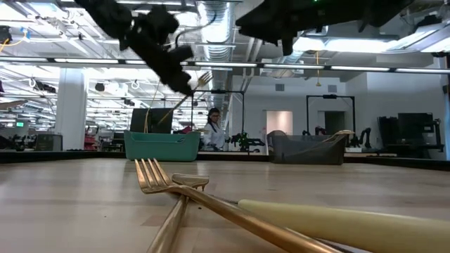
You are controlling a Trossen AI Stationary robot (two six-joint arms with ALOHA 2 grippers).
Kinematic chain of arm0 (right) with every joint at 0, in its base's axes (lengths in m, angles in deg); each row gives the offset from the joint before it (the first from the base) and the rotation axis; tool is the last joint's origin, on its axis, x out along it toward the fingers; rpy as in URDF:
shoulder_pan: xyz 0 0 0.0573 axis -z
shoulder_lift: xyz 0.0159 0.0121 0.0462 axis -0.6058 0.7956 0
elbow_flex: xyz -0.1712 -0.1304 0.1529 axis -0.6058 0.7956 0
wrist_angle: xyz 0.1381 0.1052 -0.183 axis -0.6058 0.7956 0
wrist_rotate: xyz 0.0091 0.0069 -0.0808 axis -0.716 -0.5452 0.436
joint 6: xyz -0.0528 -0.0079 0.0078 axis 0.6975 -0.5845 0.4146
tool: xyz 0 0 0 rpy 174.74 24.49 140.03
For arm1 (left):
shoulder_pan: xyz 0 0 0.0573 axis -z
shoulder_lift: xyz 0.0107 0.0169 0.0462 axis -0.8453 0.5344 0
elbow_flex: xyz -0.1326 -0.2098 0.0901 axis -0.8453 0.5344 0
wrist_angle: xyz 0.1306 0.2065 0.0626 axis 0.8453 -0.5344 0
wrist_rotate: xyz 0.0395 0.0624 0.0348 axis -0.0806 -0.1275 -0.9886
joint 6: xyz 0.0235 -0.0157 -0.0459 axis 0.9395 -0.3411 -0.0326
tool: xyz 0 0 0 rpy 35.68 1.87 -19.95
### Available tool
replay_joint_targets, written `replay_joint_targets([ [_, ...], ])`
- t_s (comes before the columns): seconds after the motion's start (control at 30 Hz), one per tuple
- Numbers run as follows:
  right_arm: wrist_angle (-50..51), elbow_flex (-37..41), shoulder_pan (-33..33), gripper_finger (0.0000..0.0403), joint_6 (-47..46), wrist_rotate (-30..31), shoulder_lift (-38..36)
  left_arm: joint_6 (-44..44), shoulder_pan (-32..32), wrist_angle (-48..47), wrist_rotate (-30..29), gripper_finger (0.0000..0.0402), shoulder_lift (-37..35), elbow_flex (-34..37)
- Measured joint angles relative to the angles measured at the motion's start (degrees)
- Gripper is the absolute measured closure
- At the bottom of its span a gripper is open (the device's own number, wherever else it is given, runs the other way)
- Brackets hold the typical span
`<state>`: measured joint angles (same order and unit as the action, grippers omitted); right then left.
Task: Sort silverware by color (type)
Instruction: Put the gold fork into the green bin
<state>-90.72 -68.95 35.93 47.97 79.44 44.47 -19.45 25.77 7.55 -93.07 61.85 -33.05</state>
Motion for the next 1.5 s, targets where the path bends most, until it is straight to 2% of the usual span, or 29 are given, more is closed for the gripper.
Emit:
replay_joint_targets([
  [0.13,4.9,0.0,0.2,0.0264,-0.9,0.8,0.0,-1.1,-8.3,-0.3,9.8,0.04,2.9,0.0],
  [0.2,6.0,0.0,0.4,0.0264,-0.9,2.8,0.0,0.4,-9.5,-1.9,10.6,0.0401,4.0,0.0],
  [0.4,6.0,0.0,1.1,0.0263,-1.0,3.0,0.0,8.0,-8.6,-5.0,6.6,0.0385,6.1,0.0],
  [0.53,6.0,0.0,0.9,0.0263,-1.4,3.0,0.0,8.6,-8.2,-4.7,3.8,0.0361,6.5,0.0],
  [0.73,6.6,0.0,0.1,0.0263,-1.0,2.6,0.0,1.1,-8.1,-4.6,-3.3,0.0318,5.4,0.0],
  [0.9,12.2,0.0,-0.9,0.0264,0.0,2.7,-2.0,-6.1,-7.0,-9.4,-3.2,0.0286,3.1,0.0],
  [1.03,27.8,0.0,-2.2,0.0264,-2.3,2.2,-5.5,-13.5,-3.8,-16.0,1.0,0.0279,-0.8,0.0],
  [1.2,51.7,0.0,-7.9,0.0264,-15.6,-5.5,-10.6,-23.6,3.9,-19.2,3.1,0.0283,-5.4,4.9],
  [1.37,65.6,0.0,-16.9,0.0265,-30.2,-6.0,-11.1,-30.7,14.4,-8.0,3.1,0.0285,-7.6,11.3],
  [1.5,71.9,0.1,-23.2,0.0265,-37.7,-6.8,-9.0,-30.7,22.0,1.0,2.9,0.0285,-7.6,12.9],
])
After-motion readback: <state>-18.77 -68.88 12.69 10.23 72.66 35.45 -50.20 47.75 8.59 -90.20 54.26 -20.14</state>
